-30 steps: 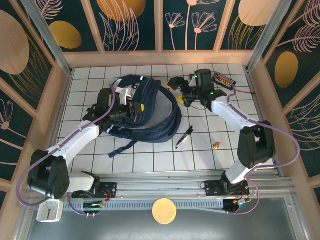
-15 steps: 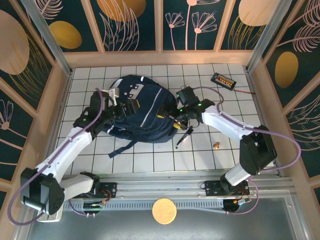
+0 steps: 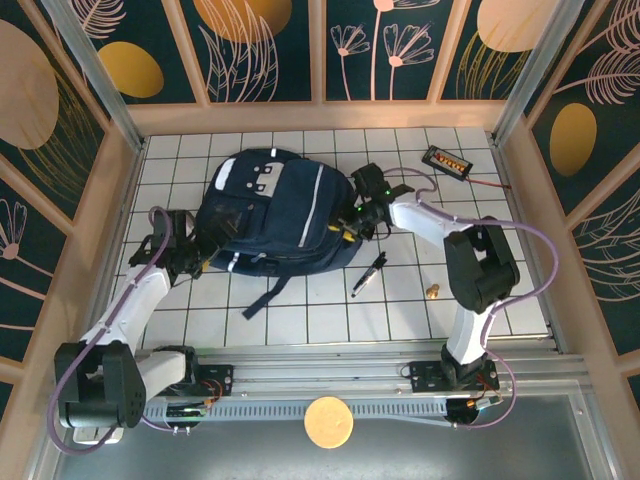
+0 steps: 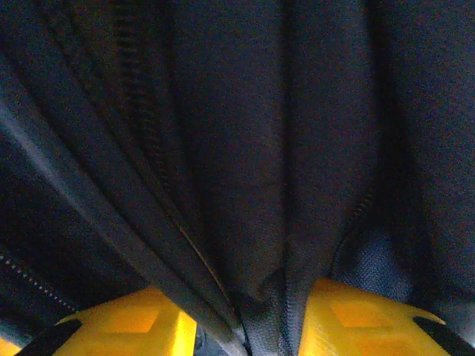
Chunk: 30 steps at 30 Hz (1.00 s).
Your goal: Pack books, pencil case, and school supplies into a backpack
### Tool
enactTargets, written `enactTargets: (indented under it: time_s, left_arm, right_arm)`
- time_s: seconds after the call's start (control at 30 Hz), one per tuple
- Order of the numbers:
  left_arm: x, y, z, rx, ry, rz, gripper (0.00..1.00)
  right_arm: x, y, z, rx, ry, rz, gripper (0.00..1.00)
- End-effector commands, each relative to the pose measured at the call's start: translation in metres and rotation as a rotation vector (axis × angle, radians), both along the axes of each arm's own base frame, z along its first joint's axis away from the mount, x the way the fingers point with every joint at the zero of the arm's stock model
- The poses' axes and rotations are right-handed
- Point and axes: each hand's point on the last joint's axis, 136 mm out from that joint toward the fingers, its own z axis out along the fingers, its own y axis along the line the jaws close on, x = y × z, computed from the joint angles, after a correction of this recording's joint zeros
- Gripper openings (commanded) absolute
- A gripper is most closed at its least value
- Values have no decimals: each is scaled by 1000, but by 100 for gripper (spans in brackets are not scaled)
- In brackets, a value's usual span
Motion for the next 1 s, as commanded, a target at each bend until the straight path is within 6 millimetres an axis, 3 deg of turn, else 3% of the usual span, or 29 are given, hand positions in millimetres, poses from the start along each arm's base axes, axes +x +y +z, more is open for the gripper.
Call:
enactTargets:
  time_s: [0.0,0.3,0.6,0.87,0.97]
  left_arm:
    - [11,-7,-2,-165,-38,59,99]
    - [42,-13,-6,-304,-96,122,90]
    - [46,-16,-13,-356,-78,149,79]
    - [19,-23,10,-366,-23,114,86]
    - [12,-25,9,-437,-35,165,86]
  right_arm:
    - [40,-7,14,-25,-102,-12,37]
    - [43,-3,13,-21,-93,12,37]
    - [41,-7,7,-25,-85,7,37]
    - [43,-12,1,-29,-75,2,37]
    - [42,-11,-2,-23,-71,3,37]
